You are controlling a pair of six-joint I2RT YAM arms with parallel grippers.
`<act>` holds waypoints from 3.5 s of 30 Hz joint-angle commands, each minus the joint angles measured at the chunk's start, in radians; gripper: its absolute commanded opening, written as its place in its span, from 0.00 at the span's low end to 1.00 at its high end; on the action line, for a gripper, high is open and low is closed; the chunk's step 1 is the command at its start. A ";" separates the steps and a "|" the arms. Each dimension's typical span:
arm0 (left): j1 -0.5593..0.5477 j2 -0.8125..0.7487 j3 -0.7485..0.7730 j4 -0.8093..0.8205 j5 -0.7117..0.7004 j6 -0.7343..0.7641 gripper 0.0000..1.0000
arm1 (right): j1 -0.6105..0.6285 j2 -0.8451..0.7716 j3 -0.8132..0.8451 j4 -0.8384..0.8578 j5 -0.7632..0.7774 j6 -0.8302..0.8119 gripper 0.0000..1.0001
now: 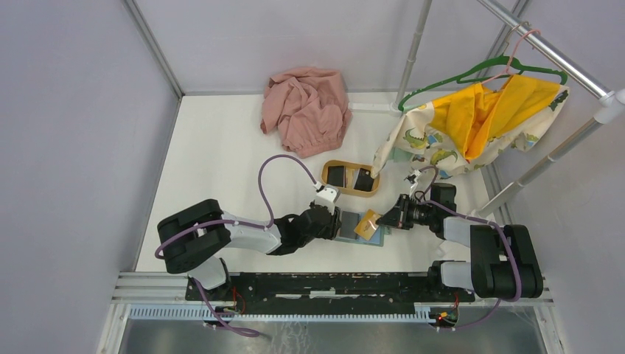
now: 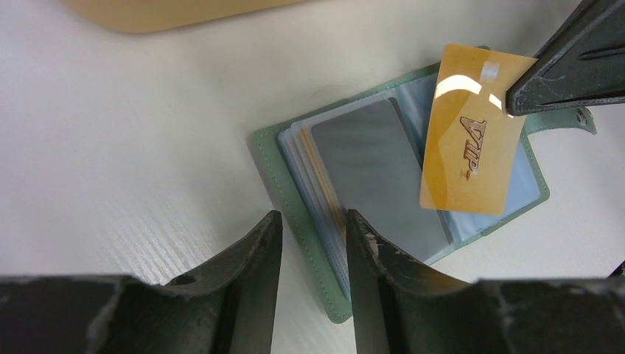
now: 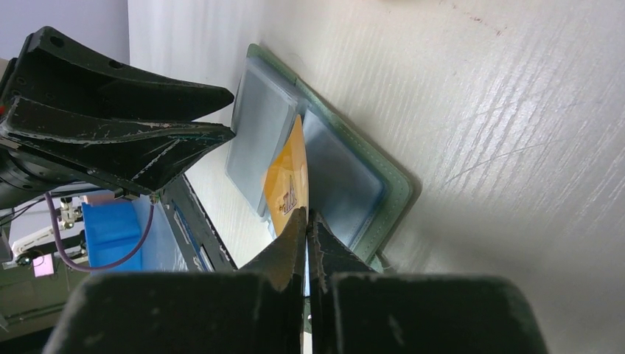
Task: Put the credit cards into the card holder
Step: Insert the credit card into the card holder.
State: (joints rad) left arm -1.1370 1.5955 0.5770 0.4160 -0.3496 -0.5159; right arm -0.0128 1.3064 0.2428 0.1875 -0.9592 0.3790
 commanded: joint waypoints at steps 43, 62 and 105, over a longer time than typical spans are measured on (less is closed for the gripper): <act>-0.007 0.005 0.015 0.085 0.067 0.079 0.46 | 0.136 0.271 0.247 -0.261 0.011 -0.114 0.00; -0.007 0.005 0.019 0.108 0.098 0.094 0.46 | 0.175 0.327 0.309 -0.274 -0.011 -0.128 0.04; -0.231 0.242 0.470 -0.305 -0.142 -0.075 0.39 | 0.174 0.364 0.322 -0.233 -0.073 -0.133 0.14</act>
State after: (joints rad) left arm -1.3621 1.7710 0.9684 0.2089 -0.3882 -0.6407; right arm 0.1551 1.6657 0.5385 -0.0666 -1.0256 0.2634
